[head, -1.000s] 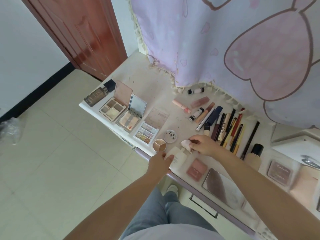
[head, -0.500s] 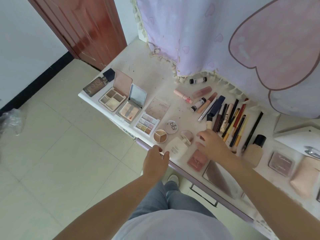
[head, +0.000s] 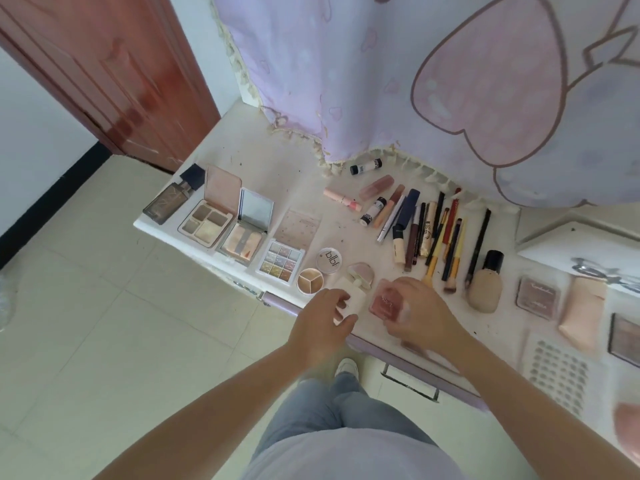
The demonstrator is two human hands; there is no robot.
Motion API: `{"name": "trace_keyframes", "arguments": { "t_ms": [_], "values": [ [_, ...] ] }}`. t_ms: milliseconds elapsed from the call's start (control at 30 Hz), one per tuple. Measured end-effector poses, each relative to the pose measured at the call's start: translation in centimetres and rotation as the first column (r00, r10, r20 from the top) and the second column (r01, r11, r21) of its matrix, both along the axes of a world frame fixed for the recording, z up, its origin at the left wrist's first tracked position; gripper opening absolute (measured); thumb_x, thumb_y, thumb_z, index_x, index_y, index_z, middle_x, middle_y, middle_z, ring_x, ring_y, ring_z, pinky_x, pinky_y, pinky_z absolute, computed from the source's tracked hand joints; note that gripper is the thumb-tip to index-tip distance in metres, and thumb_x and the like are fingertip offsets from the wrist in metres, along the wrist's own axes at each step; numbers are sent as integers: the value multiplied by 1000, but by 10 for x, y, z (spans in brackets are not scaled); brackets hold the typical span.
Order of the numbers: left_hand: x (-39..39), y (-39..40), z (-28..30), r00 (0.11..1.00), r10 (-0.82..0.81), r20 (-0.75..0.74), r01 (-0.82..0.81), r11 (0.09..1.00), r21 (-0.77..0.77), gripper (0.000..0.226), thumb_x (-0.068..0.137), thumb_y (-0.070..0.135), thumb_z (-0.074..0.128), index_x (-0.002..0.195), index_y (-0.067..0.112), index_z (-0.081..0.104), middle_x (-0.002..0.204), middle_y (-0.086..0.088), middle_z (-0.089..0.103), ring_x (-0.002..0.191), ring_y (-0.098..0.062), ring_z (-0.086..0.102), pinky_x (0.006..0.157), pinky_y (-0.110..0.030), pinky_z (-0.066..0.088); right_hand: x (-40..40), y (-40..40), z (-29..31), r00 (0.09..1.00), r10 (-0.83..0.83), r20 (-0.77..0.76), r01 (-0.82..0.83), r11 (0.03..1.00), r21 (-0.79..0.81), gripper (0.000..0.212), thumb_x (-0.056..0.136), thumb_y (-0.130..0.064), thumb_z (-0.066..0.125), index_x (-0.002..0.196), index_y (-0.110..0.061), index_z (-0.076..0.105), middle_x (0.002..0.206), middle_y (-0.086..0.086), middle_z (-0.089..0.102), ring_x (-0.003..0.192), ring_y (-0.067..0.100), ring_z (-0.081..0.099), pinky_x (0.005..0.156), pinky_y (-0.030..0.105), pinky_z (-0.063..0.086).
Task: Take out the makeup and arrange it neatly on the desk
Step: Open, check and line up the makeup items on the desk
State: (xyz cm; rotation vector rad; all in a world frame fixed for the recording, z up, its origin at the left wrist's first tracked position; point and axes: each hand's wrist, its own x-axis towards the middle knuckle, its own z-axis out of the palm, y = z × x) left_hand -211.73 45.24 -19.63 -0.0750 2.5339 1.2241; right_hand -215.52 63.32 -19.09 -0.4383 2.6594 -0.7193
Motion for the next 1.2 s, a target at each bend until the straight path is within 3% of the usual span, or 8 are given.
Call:
{"name": "trace_keyframes", "arguments": {
  "t_ms": [200, 367, 567, 767, 933, 1000, 1100, 1200],
  "values": [
    [-41, -16, 56, 961, -210, 179, 136, 925, 355, 68, 73, 10, 74, 132, 15, 41, 94, 14, 53, 78, -1, 59, 72, -14, 51, -3, -2, 77, 993, 12, 122, 19, 967, -256, 48, 70, -9, 73, 116, -13, 60, 108, -18, 45, 95, -7, 48, 76, -8, 34],
    [-54, -19, 103, 932, -359, 50, 289, 821, 493, 55, 70, -7, 71, 101, 34, 51, 86, 8, 62, 67, 7, 62, 60, -9, 49, 4, -3, 127, 997, -24, 80, 49, 946, -321, 43, 69, -7, 74, 110, -13, 63, 106, -28, 44, 95, -11, 51, 79, -3, 41],
    [-57, -18, 149, 893, -438, -104, 430, 762, 484, 54, 70, -2, 73, 104, 35, 54, 95, -3, 67, 82, -2, 65, 80, -22, 54, 20, -7, 165, 984, -150, -97, 94, 894, -437, 50, 68, -5, 75, 91, -45, 55, 112, -24, 47, 98, -13, 56, 85, 6, 46],
    [-49, -17, 175, 892, -421, -163, 447, 773, 449, 54, 55, 12, 75, 100, 35, 55, 93, -5, 68, 86, -12, 67, 110, -48, 31, 33, -10, 177, 935, -243, -259, 137, 920, -368, 42, 62, -16, 81, 101, -27, 69, 110, -20, 55, 99, -14, 52, 92, 9, 43],
    [-46, -15, 180, 880, -447, -163, 466, 738, 488, 51, 55, 9, 74, 95, 36, 57, 89, 0, 67, 81, -12, 68, 99, -37, 46, 36, -7, 189, 928, -264, -262, 132, 892, -432, 63, 58, -15, 80, 104, -49, 53, 100, -26, 56, 94, -21, 53, 84, 3, 43],
    [-48, -12, 181, 873, -467, -140, 465, 712, 527, 48, 56, 7, 72, 93, 35, 59, 91, 1, 68, 78, -4, 67, 84, -26, 52, 35, -1, 188, 942, -266, -205, 146, 874, -463, 50, 65, -3, 77, 92, -44, 68, 100, -25, 57, 92, -17, 56, 80, 4, 45],
    [-50, -6, 180, 853, -505, -132, 496, 704, 509, 46, 53, 19, 74, 92, 39, 63, 87, 26, 69, 84, 2, 65, 111, -50, 25, 33, 7, 188, 947, -306, -98, 219, 837, -501, 33, 75, -14, 71, 92, -42, 64, 105, -15, 63, 90, -6, 62, 79, 8, 49],
    [-53, -4, 166, 868, -487, -102, 462, 714, 525, 59, 54, 13, 75, 104, 36, 56, 87, 37, 65, 83, 4, 65, 113, -54, 16, 32, 12, 179, 929, -366, -49, 294, 813, -503, 19, 83, -32, 57, 100, -38, 63, 103, 2, 71, 85, 8, 68, 78, 20, 54]
  ]
}}
